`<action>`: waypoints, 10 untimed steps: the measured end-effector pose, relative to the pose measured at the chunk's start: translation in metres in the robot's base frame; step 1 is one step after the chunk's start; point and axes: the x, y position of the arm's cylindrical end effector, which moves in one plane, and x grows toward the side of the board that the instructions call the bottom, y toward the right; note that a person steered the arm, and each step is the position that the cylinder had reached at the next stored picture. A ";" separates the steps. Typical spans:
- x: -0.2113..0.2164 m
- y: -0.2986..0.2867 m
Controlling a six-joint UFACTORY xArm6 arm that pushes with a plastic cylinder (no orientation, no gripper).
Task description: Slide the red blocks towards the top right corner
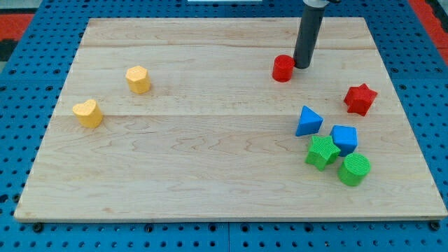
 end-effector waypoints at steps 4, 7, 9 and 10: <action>0.034 -0.071; -0.014 -0.157; -0.054 0.001; -0.041 -0.008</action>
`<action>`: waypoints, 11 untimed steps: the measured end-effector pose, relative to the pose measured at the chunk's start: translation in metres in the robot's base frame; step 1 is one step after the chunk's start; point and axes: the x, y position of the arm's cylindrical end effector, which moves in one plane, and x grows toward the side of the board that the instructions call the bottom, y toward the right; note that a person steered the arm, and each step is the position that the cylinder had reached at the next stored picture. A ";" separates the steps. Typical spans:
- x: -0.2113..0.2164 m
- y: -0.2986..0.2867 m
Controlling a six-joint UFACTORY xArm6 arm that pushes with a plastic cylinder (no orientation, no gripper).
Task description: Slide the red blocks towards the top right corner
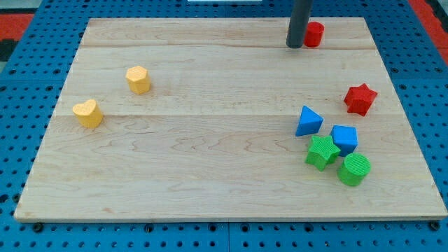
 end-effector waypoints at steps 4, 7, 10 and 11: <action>0.107 0.185; 0.088 0.068; 0.052 0.015; 0.068 -0.013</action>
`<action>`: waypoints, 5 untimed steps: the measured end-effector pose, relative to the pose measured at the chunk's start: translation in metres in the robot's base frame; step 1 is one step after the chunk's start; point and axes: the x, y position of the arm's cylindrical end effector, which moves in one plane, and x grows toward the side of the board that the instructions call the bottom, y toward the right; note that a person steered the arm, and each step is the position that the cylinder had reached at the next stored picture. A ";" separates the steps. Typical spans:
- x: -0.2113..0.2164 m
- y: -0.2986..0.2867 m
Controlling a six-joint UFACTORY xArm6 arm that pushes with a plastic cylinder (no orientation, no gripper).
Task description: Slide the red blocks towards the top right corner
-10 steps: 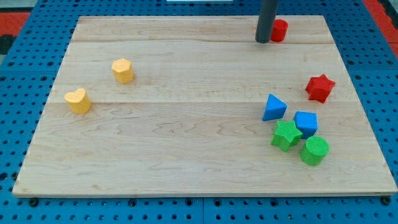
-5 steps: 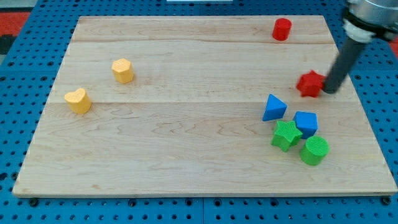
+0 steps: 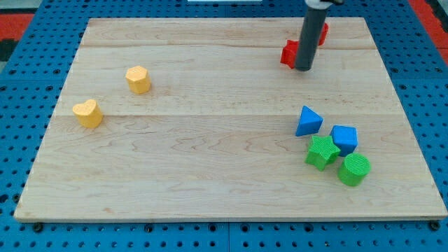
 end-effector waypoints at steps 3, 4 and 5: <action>-0.054 0.071; -0.006 0.034; 0.054 -0.116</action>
